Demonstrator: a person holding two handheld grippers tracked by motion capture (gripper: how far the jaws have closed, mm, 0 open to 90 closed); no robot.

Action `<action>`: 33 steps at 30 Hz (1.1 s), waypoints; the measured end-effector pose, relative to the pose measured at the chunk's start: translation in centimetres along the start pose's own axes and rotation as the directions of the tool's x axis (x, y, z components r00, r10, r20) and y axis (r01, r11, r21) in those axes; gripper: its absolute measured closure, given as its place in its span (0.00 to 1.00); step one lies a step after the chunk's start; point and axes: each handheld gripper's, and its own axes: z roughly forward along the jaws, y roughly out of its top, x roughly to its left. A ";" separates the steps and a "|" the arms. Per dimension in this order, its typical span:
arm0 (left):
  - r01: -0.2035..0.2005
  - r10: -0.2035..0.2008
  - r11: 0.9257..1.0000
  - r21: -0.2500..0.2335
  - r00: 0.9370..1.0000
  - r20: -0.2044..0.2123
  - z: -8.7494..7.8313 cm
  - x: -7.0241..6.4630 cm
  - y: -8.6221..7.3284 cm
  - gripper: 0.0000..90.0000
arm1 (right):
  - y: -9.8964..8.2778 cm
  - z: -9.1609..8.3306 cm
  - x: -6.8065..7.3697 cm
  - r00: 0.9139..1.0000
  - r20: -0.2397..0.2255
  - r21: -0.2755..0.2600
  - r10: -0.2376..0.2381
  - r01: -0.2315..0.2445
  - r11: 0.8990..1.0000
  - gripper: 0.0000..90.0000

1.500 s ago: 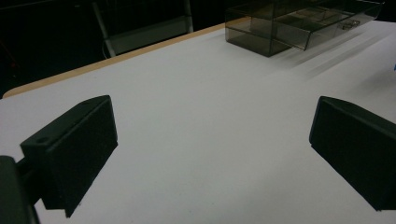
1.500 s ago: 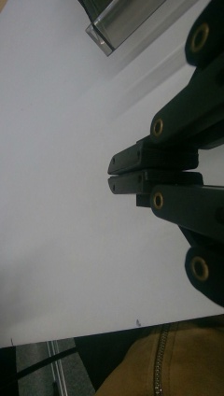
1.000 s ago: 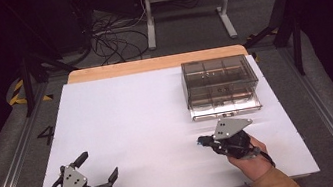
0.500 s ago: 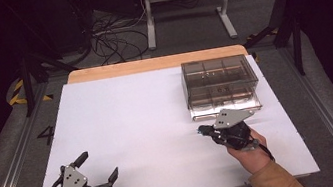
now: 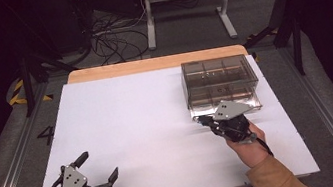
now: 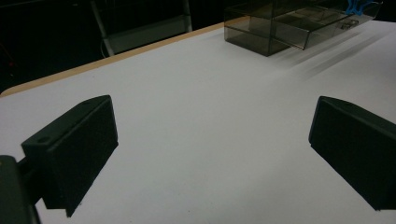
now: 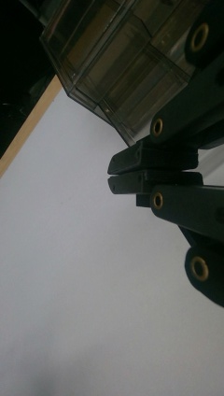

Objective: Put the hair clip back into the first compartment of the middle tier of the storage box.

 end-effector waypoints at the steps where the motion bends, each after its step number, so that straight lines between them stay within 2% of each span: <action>1: 0.001 -0.001 1.000 -0.001 1.000 0.000 0.0 0.0 0.0 0.02 | 0.0 0.0 -0.1 1.000 0.007 -0.006 -0.001 0.001 1.000 0.99; 5: 0.003 -0.003 1.000 -0.001 1.000 0.001 0.0 0.0 0.0 0.02 | 0.1 0.1 -0.4 1.000 0.029 -0.021 -0.003 0.003 1.000 0.99; 16: 0.004 -0.004 1.000 0.000 1.000 0.001 0.0 0.0 0.0 0.02 | 0.1 0.5 -1.9 0.996 0.078 -0.039 0.049 -0.046 0.998 0.99; 24: 0.003 -0.003 1.000 0.001 1.000 0.002 0.0 0.0 0.0 0.02 | -0.2 1.0 -3.0 0.987 0.117 -0.034 0.112 -0.109 0.994 0.99; 33: 0.002 -0.002 1.000 0.002 1.000 0.001 0.0 0.0 0.0 0.02 | -0.5 1.5 -4.0 0.980 0.135 -0.034 0.143 -0.140 0.990 0.99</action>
